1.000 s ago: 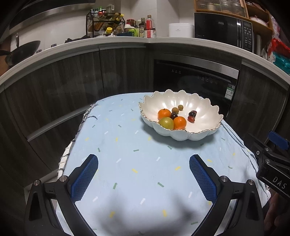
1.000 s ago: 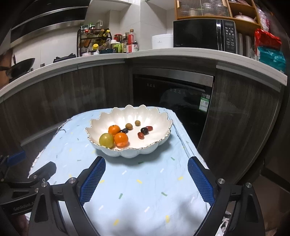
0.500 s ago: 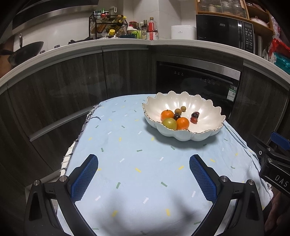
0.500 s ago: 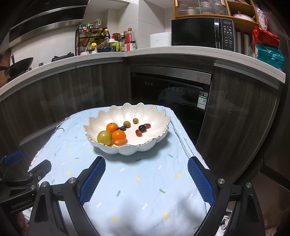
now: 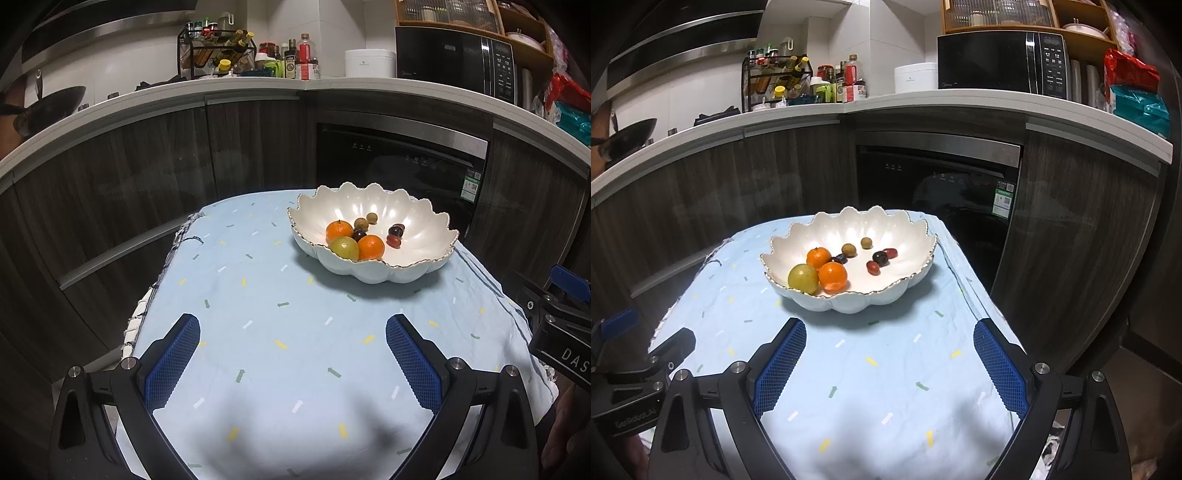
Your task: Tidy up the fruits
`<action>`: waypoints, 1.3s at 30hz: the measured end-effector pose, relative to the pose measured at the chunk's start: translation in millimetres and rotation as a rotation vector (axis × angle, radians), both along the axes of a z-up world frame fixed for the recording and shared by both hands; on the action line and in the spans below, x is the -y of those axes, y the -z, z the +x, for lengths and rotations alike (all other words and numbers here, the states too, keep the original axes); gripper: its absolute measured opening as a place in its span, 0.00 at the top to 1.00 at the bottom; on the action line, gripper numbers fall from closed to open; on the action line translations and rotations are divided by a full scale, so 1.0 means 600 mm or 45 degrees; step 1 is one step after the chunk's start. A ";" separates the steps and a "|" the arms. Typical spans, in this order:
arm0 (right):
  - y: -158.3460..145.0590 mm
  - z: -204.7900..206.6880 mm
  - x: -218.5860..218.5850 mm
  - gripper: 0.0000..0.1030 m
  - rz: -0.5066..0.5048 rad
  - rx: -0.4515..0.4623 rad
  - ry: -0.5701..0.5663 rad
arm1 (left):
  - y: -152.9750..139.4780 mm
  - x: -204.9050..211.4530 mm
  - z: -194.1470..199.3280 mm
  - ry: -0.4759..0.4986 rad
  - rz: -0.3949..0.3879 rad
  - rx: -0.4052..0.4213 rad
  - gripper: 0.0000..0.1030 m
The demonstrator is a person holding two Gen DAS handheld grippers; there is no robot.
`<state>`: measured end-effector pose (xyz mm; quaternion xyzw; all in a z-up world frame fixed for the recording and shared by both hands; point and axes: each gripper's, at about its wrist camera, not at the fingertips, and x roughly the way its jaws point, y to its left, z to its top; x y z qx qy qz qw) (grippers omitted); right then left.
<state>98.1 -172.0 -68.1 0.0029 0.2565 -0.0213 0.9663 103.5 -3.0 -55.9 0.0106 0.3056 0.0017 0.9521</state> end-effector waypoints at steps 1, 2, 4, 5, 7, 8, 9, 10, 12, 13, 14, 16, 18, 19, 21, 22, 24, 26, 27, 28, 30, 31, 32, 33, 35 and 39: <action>0.000 0.000 0.000 0.09 0.000 0.000 0.001 | 0.000 0.000 0.000 0.000 0.000 0.000 0.00; -0.001 0.000 0.000 0.09 0.001 0.001 0.001 | 0.000 0.000 0.000 0.000 0.000 0.000 0.00; 0.000 0.000 0.000 0.09 0.001 0.004 0.001 | 0.000 0.000 0.000 -0.001 0.000 0.001 0.00; 0.000 0.000 0.000 0.09 0.000 0.004 0.001 | 0.000 0.000 0.000 0.000 -0.001 -0.001 0.00; 0.001 0.000 0.000 0.09 0.000 0.003 0.000 | 0.000 0.000 -0.001 0.003 -0.005 -0.002 0.00; 0.000 0.000 0.000 0.09 0.001 0.003 0.000 | 0.000 0.000 -0.001 0.007 -0.011 -0.001 0.00; 0.001 0.000 0.000 0.09 0.001 0.004 0.001 | -0.001 0.000 -0.001 0.009 -0.012 -0.001 0.00; 0.000 -0.001 0.000 0.09 0.002 0.004 0.001 | -0.001 0.001 -0.002 0.009 -0.010 0.001 0.00; 0.001 0.000 -0.001 0.09 0.001 0.004 0.000 | -0.001 0.001 -0.002 0.012 -0.010 0.002 0.00; 0.001 0.000 -0.001 0.09 0.000 0.002 -0.001 | 0.000 0.001 -0.002 0.012 -0.012 -0.001 0.00; 0.001 0.000 -0.001 0.09 -0.001 0.002 0.000 | 0.000 0.001 -0.001 0.014 -0.014 -0.006 0.00; 0.001 0.000 -0.002 0.09 0.000 0.005 0.001 | 0.001 0.001 -0.001 0.016 -0.018 -0.012 0.00; 0.001 0.000 -0.001 0.09 0.000 0.004 0.000 | 0.000 0.001 -0.002 0.013 -0.016 -0.009 0.00; 0.001 0.000 -0.001 0.09 -0.001 0.005 0.001 | 0.000 0.001 -0.001 0.014 -0.016 -0.008 0.00; 0.001 0.000 -0.001 0.09 0.002 0.003 0.000 | 0.000 0.001 -0.001 0.011 -0.016 -0.005 0.00; 0.001 0.000 -0.001 0.09 0.003 0.003 0.000 | 0.000 0.001 0.000 0.010 -0.016 -0.006 0.00; 0.001 0.000 -0.001 0.09 0.004 0.001 0.000 | 0.000 0.000 0.000 0.009 -0.016 -0.013 0.00; 0.002 0.000 -0.002 0.09 0.004 -0.002 0.000 | 0.001 -0.001 0.002 0.007 -0.020 -0.021 0.00; 0.001 0.000 -0.002 0.09 0.004 -0.003 0.000 | 0.002 -0.001 0.002 0.005 -0.020 -0.022 0.00; 0.001 0.000 -0.002 0.09 0.003 -0.004 0.000 | 0.002 0.000 0.002 0.003 -0.017 -0.021 0.00; 0.001 0.001 -0.002 0.09 0.001 -0.004 0.000 | 0.001 0.000 0.001 0.001 -0.014 -0.015 0.00; 0.002 0.001 -0.002 0.09 0.002 -0.004 0.000 | 0.001 0.000 0.000 0.001 -0.015 -0.014 0.00; 0.002 0.001 -0.002 0.09 0.005 -0.005 -0.001 | 0.001 0.000 0.000 0.002 -0.016 -0.015 0.00; 0.002 0.000 -0.003 0.09 0.004 -0.006 0.001 | 0.002 0.000 0.001 0.002 -0.016 -0.018 0.00; 0.002 0.001 -0.003 0.09 0.004 -0.009 0.002 | 0.003 0.000 0.002 0.001 -0.015 -0.024 0.00; 0.003 0.002 -0.002 0.09 0.003 -0.011 0.004 | 0.004 0.001 0.002 0.003 -0.015 -0.029 0.00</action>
